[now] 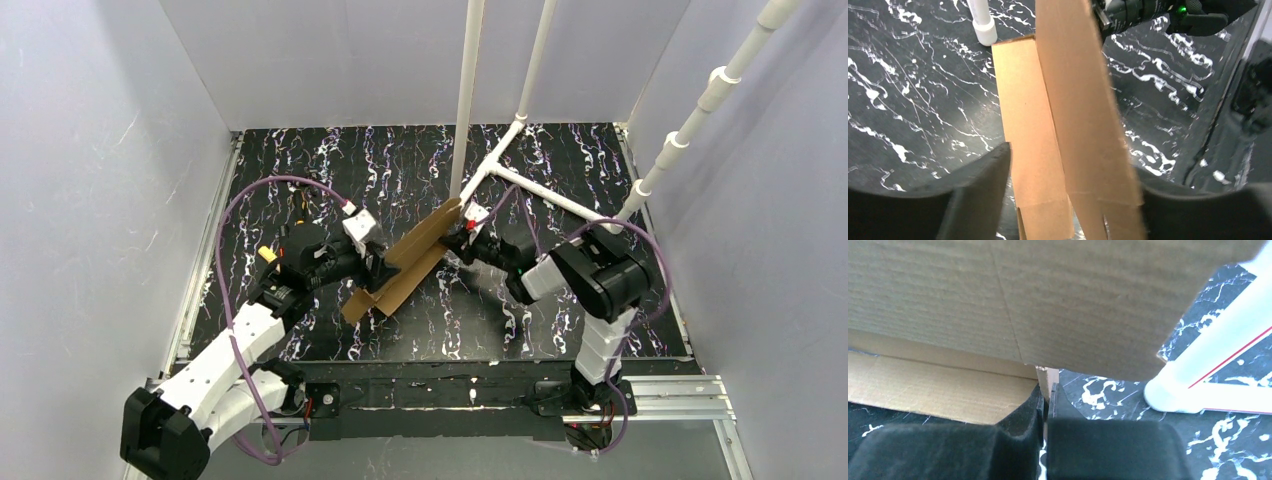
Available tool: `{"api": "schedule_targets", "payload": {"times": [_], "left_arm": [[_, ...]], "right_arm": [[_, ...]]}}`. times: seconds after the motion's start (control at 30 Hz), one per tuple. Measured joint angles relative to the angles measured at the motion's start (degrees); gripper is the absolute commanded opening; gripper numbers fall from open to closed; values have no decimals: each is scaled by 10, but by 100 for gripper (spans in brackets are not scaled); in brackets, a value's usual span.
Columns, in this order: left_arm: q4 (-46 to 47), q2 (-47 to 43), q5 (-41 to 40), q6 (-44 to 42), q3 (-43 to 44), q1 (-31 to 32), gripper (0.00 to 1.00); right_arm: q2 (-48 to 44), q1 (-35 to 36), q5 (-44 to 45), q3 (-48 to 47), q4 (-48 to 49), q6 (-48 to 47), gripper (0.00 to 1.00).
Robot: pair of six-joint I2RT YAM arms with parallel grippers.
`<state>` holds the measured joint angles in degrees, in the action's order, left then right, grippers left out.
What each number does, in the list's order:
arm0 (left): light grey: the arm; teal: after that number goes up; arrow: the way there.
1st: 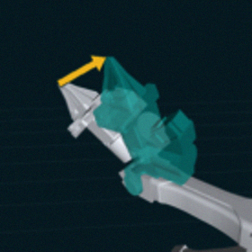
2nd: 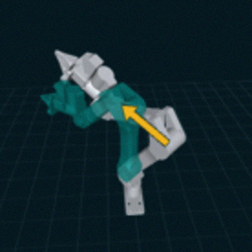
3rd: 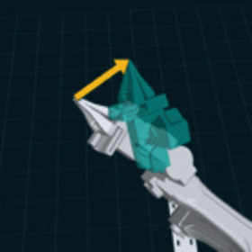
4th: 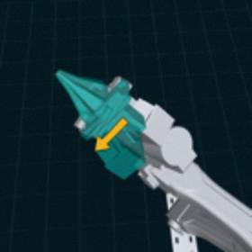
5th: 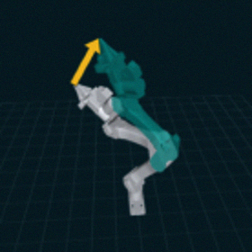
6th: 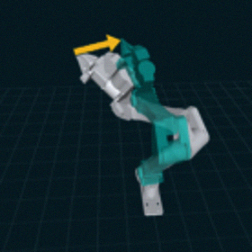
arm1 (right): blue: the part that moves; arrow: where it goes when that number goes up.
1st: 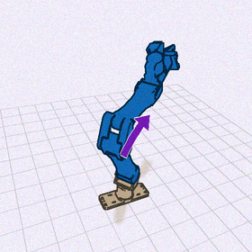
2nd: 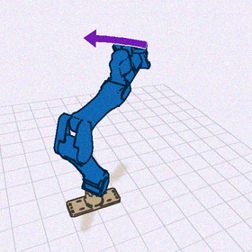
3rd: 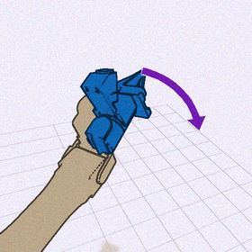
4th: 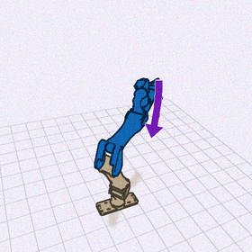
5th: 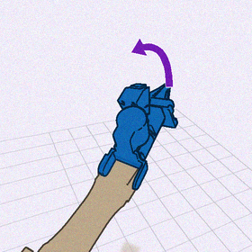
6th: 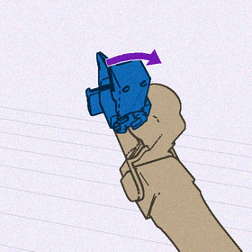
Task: Fold the paper box
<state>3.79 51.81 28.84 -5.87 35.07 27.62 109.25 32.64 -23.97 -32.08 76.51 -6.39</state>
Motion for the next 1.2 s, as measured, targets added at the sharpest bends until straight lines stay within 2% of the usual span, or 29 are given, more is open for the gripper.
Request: {"api": "schedule_targets", "payload": {"times": [0.2, 0.4, 0.6, 0.73, 0.83, 0.93, 1.1, 1.2], "left_arm": [[-2, -21, -30, 66, 9, 0, 98], [-69, -36, -92, 142, 87, -1, 98], [-189, -71, -166, 174, 206, -1, 98], [-240, -122, -199, 191, 206, -1, 98], [-249, -158, -211, 218, 159, -2, 98], [-245, -170, -212, 255, 96, -2, 98], [-218, -157, -193, 313, 13, -2, 97], [-200, -146, -177, 336, -2, -2, 97]], "right_arm": [[-119, -21, -41, -111, -303, -97, 1], [-196, -27, -36, -202, -641, -205, 1], [-202, -55, 2, -286, -937, -266, 1], [-194, -70, 42, -357, -1089, -282, 2], [-176, -73, 74, -407, -1172, -283, 9], [-153, -74, 111, -416, -1218, -279, 12], [-110, -75, 156, -388, -1243, -269, 16], [-94, -75, 168, -373, -1243, -263, 24]]}}
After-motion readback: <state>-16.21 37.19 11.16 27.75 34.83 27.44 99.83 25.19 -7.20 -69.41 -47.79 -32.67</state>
